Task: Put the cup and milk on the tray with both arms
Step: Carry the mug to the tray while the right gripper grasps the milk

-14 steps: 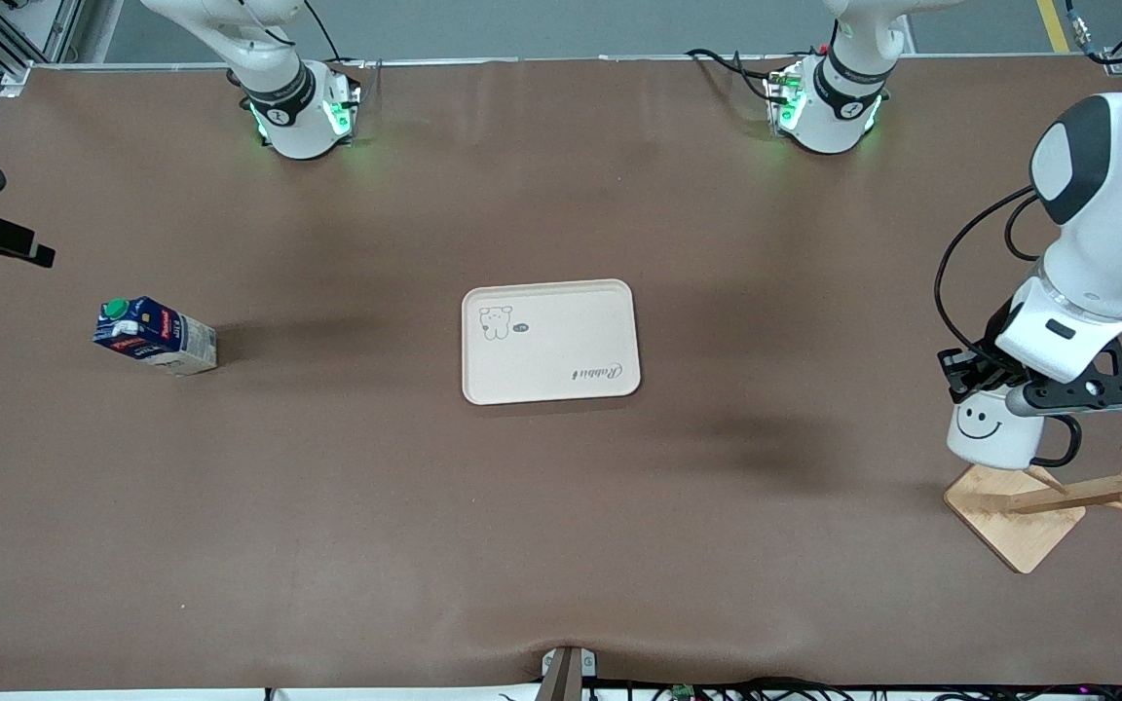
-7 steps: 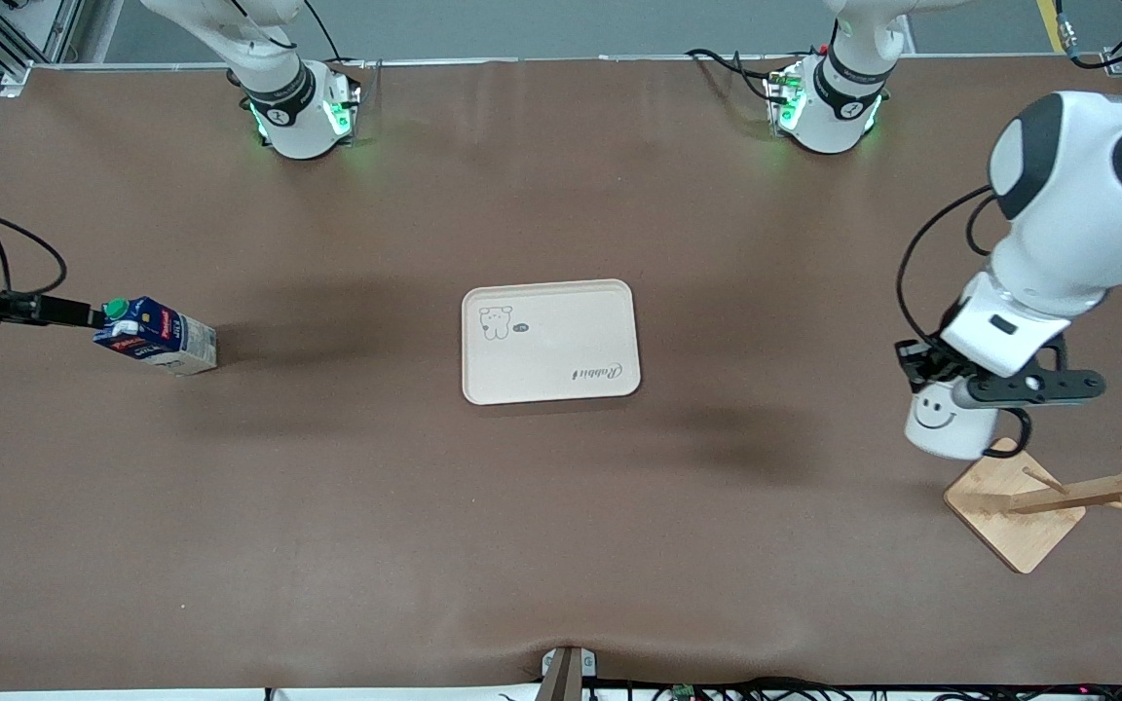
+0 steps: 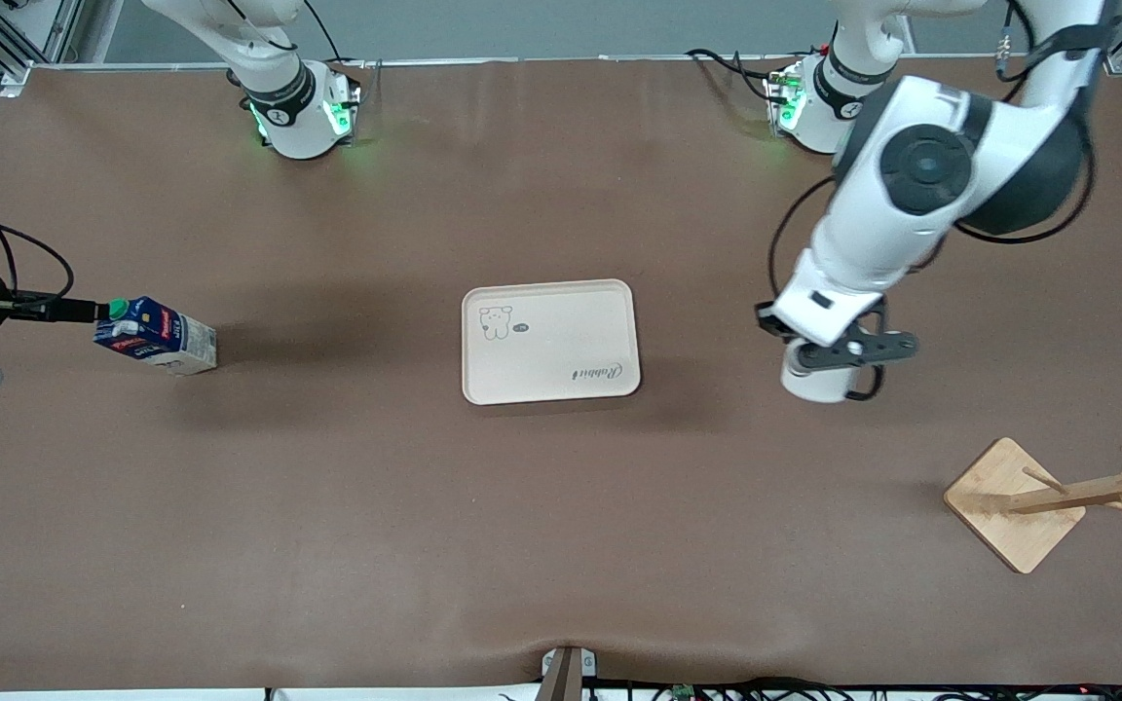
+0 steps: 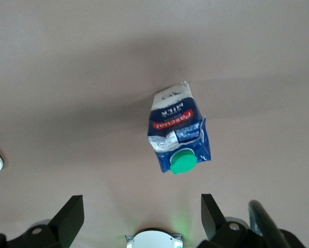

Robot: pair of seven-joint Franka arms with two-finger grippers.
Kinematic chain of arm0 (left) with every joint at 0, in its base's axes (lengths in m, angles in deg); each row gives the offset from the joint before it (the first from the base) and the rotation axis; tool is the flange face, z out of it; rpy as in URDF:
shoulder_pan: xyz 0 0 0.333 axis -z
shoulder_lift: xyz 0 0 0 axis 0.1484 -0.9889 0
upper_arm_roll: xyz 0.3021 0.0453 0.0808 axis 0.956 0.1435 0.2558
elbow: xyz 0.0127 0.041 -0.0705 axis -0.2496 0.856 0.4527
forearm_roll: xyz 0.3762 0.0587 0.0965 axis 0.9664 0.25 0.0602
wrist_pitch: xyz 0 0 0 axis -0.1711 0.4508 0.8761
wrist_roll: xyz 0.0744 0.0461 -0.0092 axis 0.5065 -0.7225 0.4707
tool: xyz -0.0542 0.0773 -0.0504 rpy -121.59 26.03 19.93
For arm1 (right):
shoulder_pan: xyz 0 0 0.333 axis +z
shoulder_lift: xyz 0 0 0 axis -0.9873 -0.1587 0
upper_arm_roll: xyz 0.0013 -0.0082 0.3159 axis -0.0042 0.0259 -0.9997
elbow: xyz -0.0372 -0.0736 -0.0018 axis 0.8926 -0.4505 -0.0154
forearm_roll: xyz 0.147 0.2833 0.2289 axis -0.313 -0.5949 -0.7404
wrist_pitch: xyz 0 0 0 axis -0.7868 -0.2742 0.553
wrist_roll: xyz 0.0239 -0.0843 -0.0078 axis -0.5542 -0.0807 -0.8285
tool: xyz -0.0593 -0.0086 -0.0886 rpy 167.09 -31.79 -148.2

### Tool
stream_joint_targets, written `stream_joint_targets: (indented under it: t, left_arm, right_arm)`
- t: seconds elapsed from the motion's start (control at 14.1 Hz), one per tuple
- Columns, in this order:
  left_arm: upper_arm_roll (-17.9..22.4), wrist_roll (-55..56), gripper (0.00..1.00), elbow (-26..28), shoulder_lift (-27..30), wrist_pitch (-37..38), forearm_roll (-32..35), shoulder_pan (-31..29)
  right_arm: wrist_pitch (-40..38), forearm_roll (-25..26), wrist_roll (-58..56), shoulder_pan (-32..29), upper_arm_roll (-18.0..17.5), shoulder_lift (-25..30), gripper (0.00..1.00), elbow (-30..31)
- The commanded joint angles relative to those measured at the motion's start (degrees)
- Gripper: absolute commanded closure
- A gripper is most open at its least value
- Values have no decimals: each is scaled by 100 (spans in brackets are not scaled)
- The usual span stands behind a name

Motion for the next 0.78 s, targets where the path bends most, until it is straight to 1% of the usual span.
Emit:
stream_joint_targets:
  t: [0.0, 0.21, 0.43, 0.57, 0.71]
  left_arm:
    - [14, 630, 100, -184, -407, 103, -341, 480]
    - [5, 1509, 100, -404, -1004, 102, -604, 973]
    - [14, 1932, 100, -878, -1760, 59, -1438, 1360]
    - [14, 2179, 100, -923, -2060, -3, -1686, 1492]
    - [14, 2224, 100, -932, -2306, -318, -1888, 1563]
  right_arm:
    - [403, 77, -67, -194, -62, 260, 0, 657]
    - [737, 77, -286, -264, -62, 252, 0, 851]
    - [1308, 77, -672, -379, -62, 269, 0, 1316]
    - [1476, 68, -691, -458, -70, 269, 0, 1509]
    - [1747, 59, -691, -449, -70, 391, 0, 1851]
